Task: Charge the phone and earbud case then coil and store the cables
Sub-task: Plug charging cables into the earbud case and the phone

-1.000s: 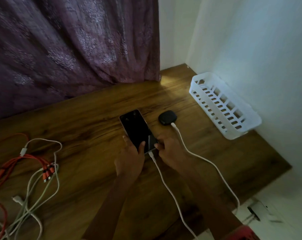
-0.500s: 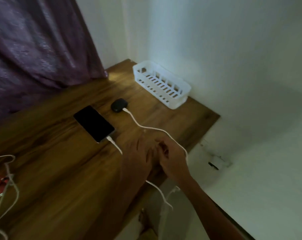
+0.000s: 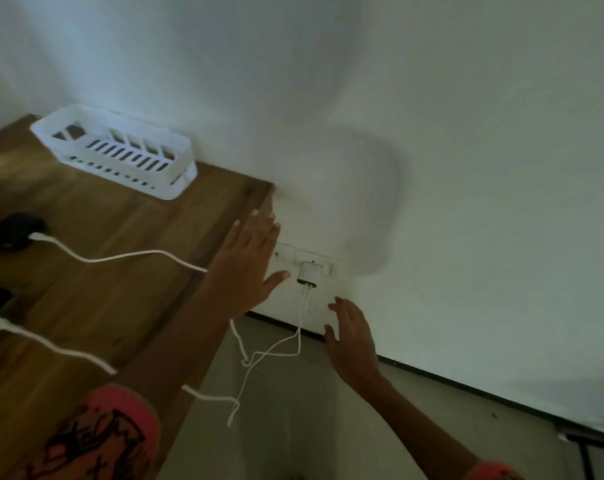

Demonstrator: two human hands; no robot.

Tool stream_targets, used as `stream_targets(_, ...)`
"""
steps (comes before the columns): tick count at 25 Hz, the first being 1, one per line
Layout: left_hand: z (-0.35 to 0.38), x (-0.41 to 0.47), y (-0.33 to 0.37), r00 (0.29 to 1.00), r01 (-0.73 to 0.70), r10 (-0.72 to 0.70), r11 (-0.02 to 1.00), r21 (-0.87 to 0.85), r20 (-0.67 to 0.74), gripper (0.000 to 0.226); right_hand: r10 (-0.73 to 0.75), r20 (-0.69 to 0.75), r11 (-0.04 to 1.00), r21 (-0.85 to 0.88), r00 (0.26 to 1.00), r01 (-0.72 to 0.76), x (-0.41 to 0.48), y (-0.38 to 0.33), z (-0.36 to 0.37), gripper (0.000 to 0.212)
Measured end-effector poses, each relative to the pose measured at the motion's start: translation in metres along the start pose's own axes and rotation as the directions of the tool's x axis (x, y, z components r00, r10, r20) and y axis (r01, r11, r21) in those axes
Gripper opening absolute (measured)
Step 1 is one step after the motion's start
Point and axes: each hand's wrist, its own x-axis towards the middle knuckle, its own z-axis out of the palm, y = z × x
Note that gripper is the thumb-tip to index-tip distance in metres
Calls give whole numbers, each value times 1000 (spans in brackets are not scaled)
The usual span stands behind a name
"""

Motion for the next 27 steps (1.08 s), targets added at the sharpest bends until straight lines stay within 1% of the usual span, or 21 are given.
stream_targets(2, 10, 22, -14, 998, -59, 58, 996, 68, 25, 87, -18, 22, 990, -143, 1000, 21, 15, 26, 26, 50)
stream_targets(3, 15, 29, -21, 996, -89, 86, 993, 83, 28, 89, -53, 57, 968, -242, 997, 65, 25, 38, 39, 58)
stream_targets(5, 30, 40, -32, 992, -120, 117, 990, 76, 38, 95, -82, 141, 892, -432, 987, 136, 47, 61, 67, 77)
stream_targets(7, 40, 45, -37, 992, -124, 126, 991, 60, -32, 100, -101, 174, 810, -557, 980, 182, 66, 78, 86, 85)
stream_targets(10, 52, 49, -40, 987, -122, 128, 991, 59, -99, 101, -205, 180, 671, -689, 962, 272, 85, 103, 112, 86)
stream_targets(12, 56, 50, -40, 980, -125, 138, 988, 93, -144, 101, -230, 187, 574, -767, 955, 288, 94, 113, 127, 85)
stream_targets(14, 58, 51, -42, 977, -120, 138, 986, 115, -164, 104, -215, 165, 477, -842, 963, 251, 102, 118, 136, 81)
stream_targets(17, 57, 50, -42, 974, -126, 142, 987, 99, -176, 107, -148, 121, 412, -895, 982, 172, 111, 121, 136, 76)
stream_targets(21, 55, 48, -41, 976, -121, 131, 990, 69, -175, 110, -127, 160, 353, -915, 979, 196, 113, 123, 137, 74)
stream_targets(23, 54, 48, -40, 975, -120, 126, 992, 46, -181, 110, -95, 145, 383, -908, 985, 171, 114, 121, 142, 74)
stream_targets(25, 52, 48, -40, 975, -127, 128, 992, 19, -183, 110, -38, 121, 455, -882, 992, 125, 116, 120, 147, 78)
stream_targets(26, 52, 47, -40, 976, -127, 128, 992, 13, -177, 110, -21, 119, 475, -873, 993, 114, 117, 120, 149, 79)
stream_targets(27, 53, 47, -40, 976, -126, 128, 992, 18, -176, 110, -21, 122, 465, -877, 992, 118, 118, 119, 151, 77)
